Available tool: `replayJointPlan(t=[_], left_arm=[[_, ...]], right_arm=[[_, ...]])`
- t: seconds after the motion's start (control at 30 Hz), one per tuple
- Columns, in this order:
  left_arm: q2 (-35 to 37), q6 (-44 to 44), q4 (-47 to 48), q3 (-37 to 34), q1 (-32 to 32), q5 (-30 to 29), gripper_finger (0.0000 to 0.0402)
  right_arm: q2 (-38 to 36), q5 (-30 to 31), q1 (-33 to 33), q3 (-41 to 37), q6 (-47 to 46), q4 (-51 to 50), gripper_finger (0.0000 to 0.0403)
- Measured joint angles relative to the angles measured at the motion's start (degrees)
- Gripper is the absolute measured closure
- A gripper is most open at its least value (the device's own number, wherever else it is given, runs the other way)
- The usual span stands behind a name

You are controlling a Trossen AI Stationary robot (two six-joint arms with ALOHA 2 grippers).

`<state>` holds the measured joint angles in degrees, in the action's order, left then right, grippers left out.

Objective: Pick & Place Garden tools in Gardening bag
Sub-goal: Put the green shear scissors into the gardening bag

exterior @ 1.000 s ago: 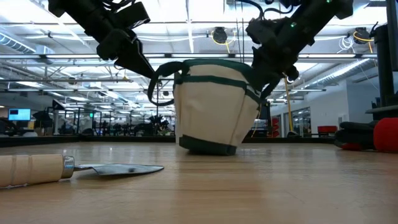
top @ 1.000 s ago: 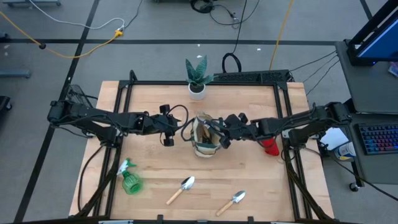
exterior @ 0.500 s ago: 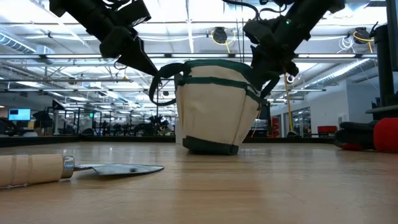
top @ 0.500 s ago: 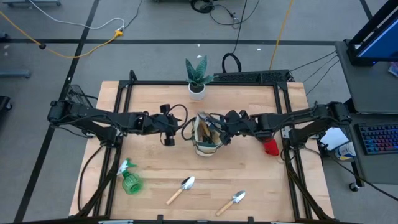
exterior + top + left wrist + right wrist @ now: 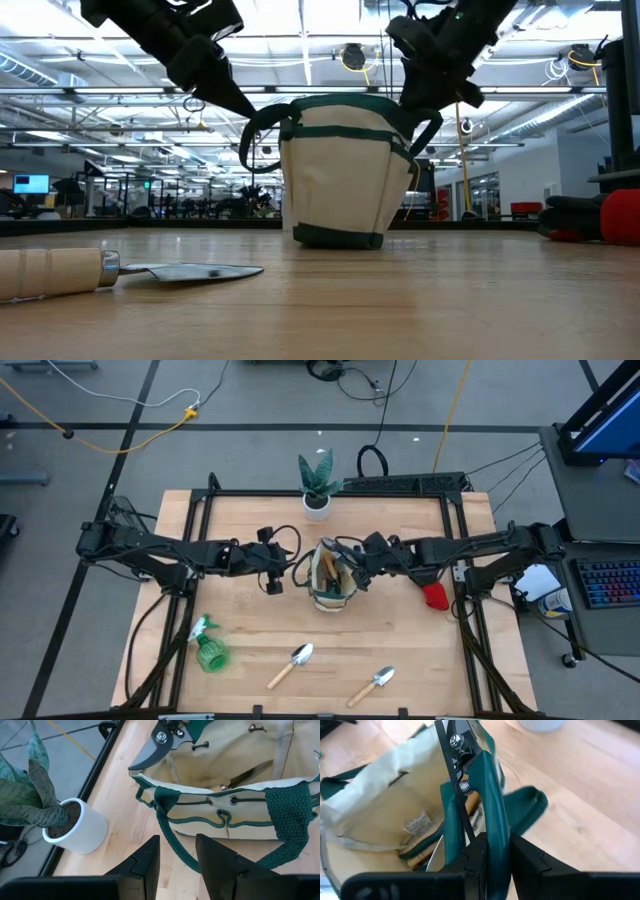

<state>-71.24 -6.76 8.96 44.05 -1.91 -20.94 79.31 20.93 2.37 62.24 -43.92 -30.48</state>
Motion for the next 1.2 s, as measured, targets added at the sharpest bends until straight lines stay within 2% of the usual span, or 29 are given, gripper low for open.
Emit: replayJointPlan(t=[0.13,0.4,0.57,0.77,0.97,1.2], left_arm=[[0.00,-0.14,-0.61,0.00,0.00,0.00,0.0270],[0.00,1.13,-5.88,-0.02,0.02,-0.12,0.0270],[0.00,1.09,-7.14,-0.02,0.00,-0.14,0.0270],[0.00,1.07,-7.09,-0.02,0.00,-0.12,0.0270],[0.00,0.88,-7.05,-0.02,0.00,-0.12,0.0270],[0.00,-0.63,-7.05,-0.02,0.00,-0.14,0.0270]], right_arm=[[0.02,-0.32,0.61,0.00,-4.36,-1.62,0.0348],[2.14,-3.45,1.66,0.58,-10.37,1.56,0.0349],[5.89,-5.94,1.83,6.09,-10.53,-3.94,0.0349],[9.03,-4.06,1.88,14.24,-9.15,-12.53,0.0349],[9.02,-1.76,2.10,14.80,-15.22,-17.81,0.0349],[8.93,-4.84,2.25,14.84,-17.55,-21.63,0.0349]])
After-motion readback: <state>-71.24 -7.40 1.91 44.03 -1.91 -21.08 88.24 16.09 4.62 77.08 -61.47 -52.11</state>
